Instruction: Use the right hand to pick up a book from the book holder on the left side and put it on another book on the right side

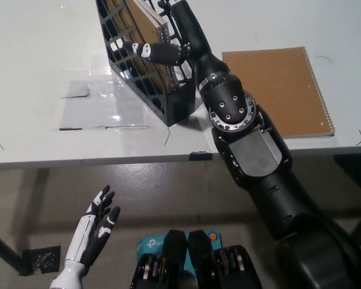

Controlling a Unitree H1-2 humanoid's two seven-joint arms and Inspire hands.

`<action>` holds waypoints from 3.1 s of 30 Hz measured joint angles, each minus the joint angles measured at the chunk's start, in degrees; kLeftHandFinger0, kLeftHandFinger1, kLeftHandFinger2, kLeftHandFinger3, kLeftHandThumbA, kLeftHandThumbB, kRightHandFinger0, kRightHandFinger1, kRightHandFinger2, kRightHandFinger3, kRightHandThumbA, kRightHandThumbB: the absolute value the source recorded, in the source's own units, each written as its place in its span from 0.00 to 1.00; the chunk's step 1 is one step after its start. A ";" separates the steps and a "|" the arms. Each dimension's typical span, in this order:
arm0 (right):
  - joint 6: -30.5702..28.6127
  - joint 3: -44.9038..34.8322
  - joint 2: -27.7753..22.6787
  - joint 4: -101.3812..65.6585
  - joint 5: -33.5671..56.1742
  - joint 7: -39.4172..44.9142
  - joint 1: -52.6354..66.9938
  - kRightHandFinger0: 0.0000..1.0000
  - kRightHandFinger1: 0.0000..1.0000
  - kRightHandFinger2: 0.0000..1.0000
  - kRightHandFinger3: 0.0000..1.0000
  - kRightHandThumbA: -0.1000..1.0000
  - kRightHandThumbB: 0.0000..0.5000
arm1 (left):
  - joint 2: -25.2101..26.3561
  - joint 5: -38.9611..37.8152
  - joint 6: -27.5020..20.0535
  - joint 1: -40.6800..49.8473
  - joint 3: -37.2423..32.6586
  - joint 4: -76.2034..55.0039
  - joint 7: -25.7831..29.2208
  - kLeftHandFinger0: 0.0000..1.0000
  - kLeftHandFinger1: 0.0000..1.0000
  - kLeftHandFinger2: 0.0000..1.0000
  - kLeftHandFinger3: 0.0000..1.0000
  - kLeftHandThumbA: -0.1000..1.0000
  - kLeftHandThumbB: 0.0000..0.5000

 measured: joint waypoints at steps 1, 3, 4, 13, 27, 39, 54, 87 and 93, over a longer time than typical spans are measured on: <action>-0.01 0.00 0.05 0.11 0.07 0.00 0.00 0.88 1.00 1.00 1.00 0.92 0.59 | 0.00 0.04 0.00 -0.02 -0.01 0.00 0.00 1.00 1.00 1.00 1.00 0.87 0.31; -0.01 0.00 0.14 0.41 0.14 0.00 0.02 0.87 1.00 1.00 1.00 0.93 0.61 | 0.01 0.12 -0.02 -0.05 -0.04 0.00 0.00 1.00 1.00 1.00 1.00 0.87 0.31; -0.01 0.00 0.19 0.49 0.15 0.00 0.03 0.87 0.99 1.00 1.00 0.93 0.61 | 0.01 0.14 -0.04 -0.06 -0.05 0.00 -0.01 1.00 1.00 1.00 1.00 0.87 0.31; -0.54 -0.02 0.79 2.79 0.27 0.00 0.09 0.78 0.94 1.00 1.00 0.93 0.61 | 0.10 0.16 -0.02 -0.14 -0.05 -0.05 -0.01 1.00 1.00 1.00 1.00 0.87 0.38; -1.82 -0.64 0.89 5.92 0.45 0.00 0.10 0.78 0.92 1.00 1.00 0.92 0.60 | 0.10 0.35 0.06 -0.15 -0.06 -0.21 -0.02 1.00 1.00 1.00 1.00 0.90 0.39; -2.39 -1.06 0.89 7.72 0.35 -0.22 0.00 0.00 0.01 0.05 0.10 0.51 0.39 | 0.10 0.43 0.04 -0.59 -0.07 -0.19 -0.02 1.00 1.00 1.00 1.00 0.93 0.42; 0.10 -1.74 1.12 8.30 -0.22 -5.81 -1.48 0.00 0.08 0.39 0.38 0.23 0.32 | 0.10 0.40 -0.07 -1.67 -0.14 0.03 -0.02 1.00 1.00 1.00 1.00 0.91 0.40; 11.74 -30.25 3.00 12.51 23.23 0.58 -4.66 0.00 0.25 0.77 1.00 0.00 0.22 | -0.03 0.47 -0.28 -2.63 -0.28 1.98 -0.03 1.00 1.00 1.00 1.00 0.89 0.29; 17.21 -34.22 3.04 11.17 28.24 0.75 -7.46 0.00 0.24 0.75 1.00 0.00 0.21 | -0.03 0.48 -0.29 -2.66 -0.28 1.97 -0.03 1.00 1.00 1.00 1.00 0.90 0.29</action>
